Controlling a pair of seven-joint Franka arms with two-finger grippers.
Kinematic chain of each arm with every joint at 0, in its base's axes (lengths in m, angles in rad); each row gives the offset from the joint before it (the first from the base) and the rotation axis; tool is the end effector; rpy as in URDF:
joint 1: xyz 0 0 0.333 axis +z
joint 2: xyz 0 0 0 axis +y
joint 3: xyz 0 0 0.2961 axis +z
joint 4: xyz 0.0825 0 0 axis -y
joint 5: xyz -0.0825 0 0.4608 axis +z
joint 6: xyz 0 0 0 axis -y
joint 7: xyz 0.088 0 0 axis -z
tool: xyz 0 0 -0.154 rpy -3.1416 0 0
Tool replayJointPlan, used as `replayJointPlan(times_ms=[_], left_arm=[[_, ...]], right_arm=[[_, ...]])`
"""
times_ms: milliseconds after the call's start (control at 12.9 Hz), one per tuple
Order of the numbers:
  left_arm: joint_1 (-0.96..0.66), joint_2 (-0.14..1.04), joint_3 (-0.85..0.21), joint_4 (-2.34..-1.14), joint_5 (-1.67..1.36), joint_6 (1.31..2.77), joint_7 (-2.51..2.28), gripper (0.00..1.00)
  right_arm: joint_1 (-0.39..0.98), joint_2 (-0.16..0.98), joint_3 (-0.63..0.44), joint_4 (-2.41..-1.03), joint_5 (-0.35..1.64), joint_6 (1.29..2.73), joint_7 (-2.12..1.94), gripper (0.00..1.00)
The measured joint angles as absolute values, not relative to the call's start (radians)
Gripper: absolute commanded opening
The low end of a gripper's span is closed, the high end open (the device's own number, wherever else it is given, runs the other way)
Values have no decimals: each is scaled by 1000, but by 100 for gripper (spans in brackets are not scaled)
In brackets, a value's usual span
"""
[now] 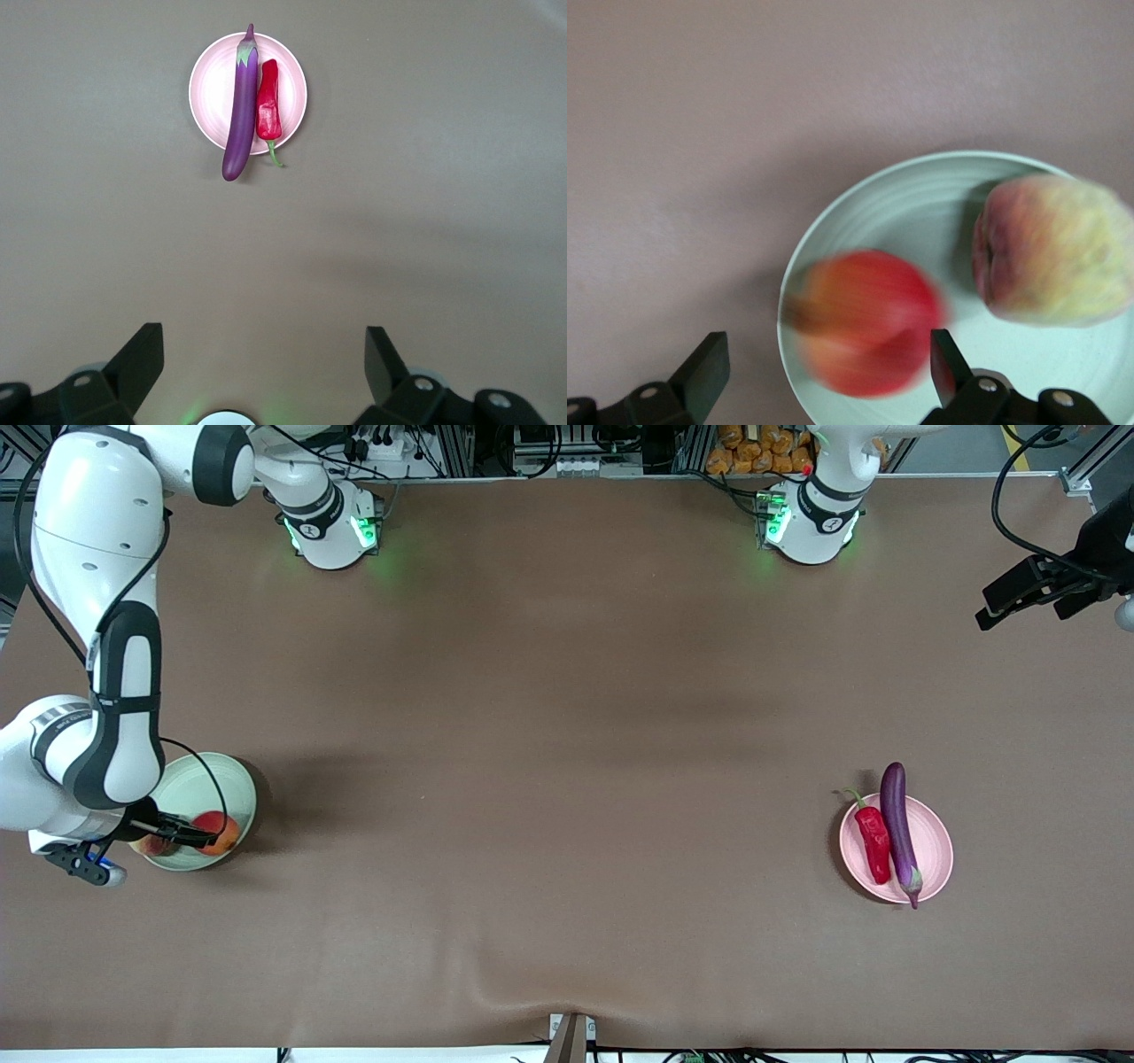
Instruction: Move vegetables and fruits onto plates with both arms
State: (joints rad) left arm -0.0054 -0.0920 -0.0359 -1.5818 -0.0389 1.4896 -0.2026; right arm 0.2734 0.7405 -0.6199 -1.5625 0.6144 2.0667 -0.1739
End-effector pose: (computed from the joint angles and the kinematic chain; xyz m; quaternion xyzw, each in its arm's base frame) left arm 0.5947 -0.0316 0.6010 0.9967 0.0791 -0.0023 0.0176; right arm 0.7202 -0.1711 0.1576 -0.9795 0.1896 0.0188 0.0650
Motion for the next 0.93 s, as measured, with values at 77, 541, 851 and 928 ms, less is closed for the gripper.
replayJointPlan(times_ms=[77, 541, 851, 928], left_arm=[[-5, -92, -36, -1582, -39, 1490, -203, 100], [-3, -92, -33, -1581, -39, 1489, -203, 100], [-1, -92, -32, -1580, -39, 1489, -203, 100], [2, -93, -31, -1580, -39, 1489, -203, 100]], right_arm=[[274, 738, -620, -1546, 614, 2056, -174, 100], [112, 543, -418, -1484, 401, 1895, -164, 100], [-34, 317, -166, -1484, 166, 1712, -59, 100], [-58, 268, -112, -1486, 130, 1676, -43, 100]])
